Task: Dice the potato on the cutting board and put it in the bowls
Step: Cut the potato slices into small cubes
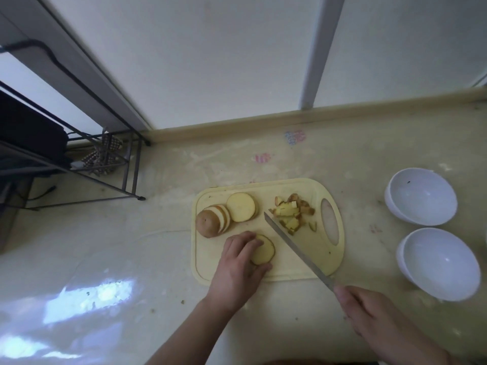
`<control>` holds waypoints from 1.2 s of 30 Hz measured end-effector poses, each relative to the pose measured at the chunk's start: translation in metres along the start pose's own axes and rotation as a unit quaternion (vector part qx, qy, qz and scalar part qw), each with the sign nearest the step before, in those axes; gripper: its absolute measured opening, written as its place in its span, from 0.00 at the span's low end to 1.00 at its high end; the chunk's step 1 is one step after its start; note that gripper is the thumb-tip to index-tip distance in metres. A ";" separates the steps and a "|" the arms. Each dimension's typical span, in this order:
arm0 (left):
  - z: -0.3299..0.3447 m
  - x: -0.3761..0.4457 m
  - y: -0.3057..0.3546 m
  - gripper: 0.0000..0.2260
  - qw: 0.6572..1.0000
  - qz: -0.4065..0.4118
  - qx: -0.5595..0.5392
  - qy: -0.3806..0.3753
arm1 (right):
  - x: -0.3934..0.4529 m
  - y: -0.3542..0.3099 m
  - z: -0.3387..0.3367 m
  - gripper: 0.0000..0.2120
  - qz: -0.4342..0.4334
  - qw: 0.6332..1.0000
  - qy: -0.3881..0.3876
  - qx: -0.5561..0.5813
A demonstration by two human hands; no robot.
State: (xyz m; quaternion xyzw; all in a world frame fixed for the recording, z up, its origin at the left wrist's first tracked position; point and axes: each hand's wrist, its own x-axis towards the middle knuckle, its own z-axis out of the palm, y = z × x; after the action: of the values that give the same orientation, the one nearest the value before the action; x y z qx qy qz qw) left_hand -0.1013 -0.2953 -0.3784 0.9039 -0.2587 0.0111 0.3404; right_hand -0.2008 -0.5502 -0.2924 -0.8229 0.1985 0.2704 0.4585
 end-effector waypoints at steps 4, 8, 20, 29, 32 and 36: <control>0.014 0.001 0.011 0.18 1.000 -0.021 -0.009 0.015 | -0.004 -0.004 0.007 0.40 -0.019 0.999 0.008 -0.045; 0.014 -0.001 0.010 0.16 1.000 -0.006 0.004 0.014 | -0.005 -0.006 0.002 0.42 -0.009 0.999 0.005 -0.038; 0.011 -0.002 0.014 0.08 0.995 0.088 0.046 0.000 | -0.020 -0.011 0.006 0.27 -0.002 0.996 -0.007 -0.084; 0.013 -0.003 0.018 0.08 0.995 0.085 0.043 0.001 | -0.024 -0.011 0.008 0.51 0.033 0.993 -0.013 -0.110; 0.013 -0.001 0.019 0.08 0.996 0.084 0.039 0.002 | -0.009 -0.007 0.014 0.41 -0.009 0.995 -0.023 -0.099; 0.012 -0.002 0.018 0.09 0.995 0.084 0.046 0.002 | 0.000 -0.009 0.015 0.26 -0.047 0.994 -0.002 -0.095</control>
State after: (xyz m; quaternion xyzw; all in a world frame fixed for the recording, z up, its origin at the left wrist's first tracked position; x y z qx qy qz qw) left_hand -0.1132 -0.3136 -0.3774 0.8937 -0.3319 0.0530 0.2972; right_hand -0.1994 -0.5324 -0.2930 -0.8706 0.1318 0.2677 0.3911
